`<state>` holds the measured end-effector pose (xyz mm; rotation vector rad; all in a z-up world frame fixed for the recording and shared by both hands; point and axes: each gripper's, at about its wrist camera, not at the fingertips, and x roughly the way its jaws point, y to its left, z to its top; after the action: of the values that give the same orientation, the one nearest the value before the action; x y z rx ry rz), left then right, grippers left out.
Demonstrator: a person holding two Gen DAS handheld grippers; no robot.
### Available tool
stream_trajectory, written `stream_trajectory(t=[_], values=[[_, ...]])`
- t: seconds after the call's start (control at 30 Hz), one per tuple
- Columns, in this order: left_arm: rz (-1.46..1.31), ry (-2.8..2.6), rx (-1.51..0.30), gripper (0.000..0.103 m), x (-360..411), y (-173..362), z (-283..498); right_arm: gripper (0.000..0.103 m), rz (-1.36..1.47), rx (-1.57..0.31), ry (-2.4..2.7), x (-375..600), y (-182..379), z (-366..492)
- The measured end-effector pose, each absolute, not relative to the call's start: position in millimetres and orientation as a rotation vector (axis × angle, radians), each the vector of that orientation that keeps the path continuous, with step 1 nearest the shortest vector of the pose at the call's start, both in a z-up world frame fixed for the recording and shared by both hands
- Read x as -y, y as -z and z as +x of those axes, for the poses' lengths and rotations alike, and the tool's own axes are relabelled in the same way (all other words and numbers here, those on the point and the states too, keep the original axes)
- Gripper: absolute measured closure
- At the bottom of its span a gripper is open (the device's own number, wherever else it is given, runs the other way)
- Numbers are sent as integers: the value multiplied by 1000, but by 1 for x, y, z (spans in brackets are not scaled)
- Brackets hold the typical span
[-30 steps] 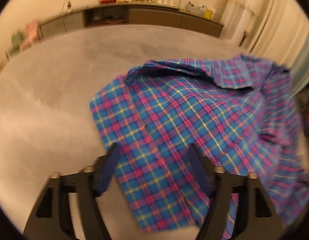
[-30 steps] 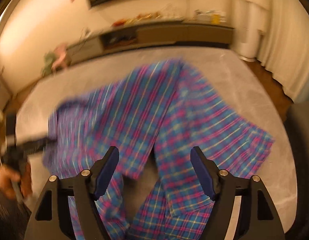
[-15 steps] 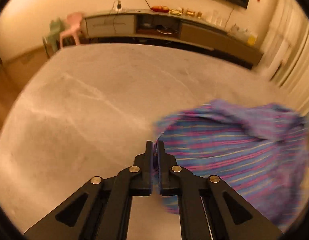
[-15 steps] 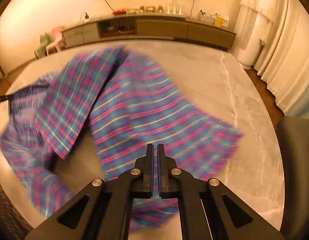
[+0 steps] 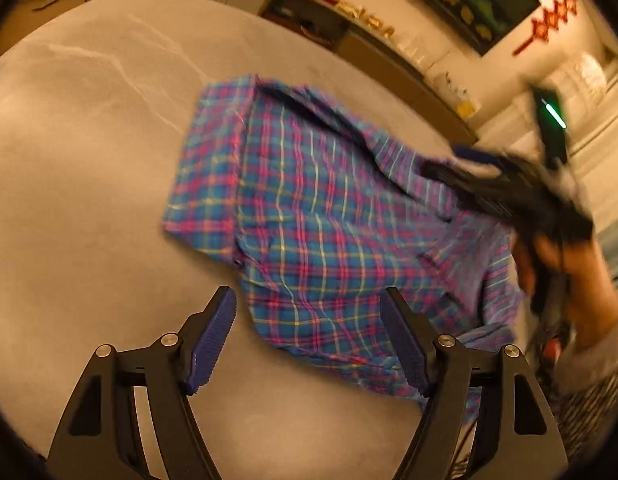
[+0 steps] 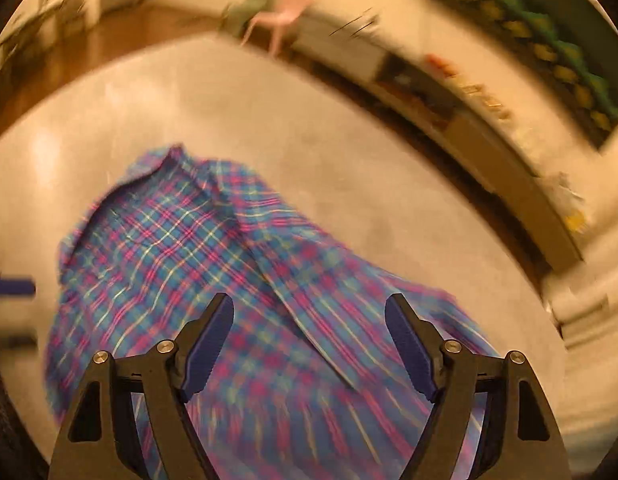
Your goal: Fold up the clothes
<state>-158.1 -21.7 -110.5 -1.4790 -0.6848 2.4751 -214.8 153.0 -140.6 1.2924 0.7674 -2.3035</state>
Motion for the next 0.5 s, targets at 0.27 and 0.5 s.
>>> stream_trajectory(t=[0.27,0.5], values=[[-1438,-2517,608,101,18,130,-181,99,1442,-568,2259,-165,178,-267],[-1166,-2672,577,102,84,53,-172,100,1173,-351,2476,-226,39,-209]])
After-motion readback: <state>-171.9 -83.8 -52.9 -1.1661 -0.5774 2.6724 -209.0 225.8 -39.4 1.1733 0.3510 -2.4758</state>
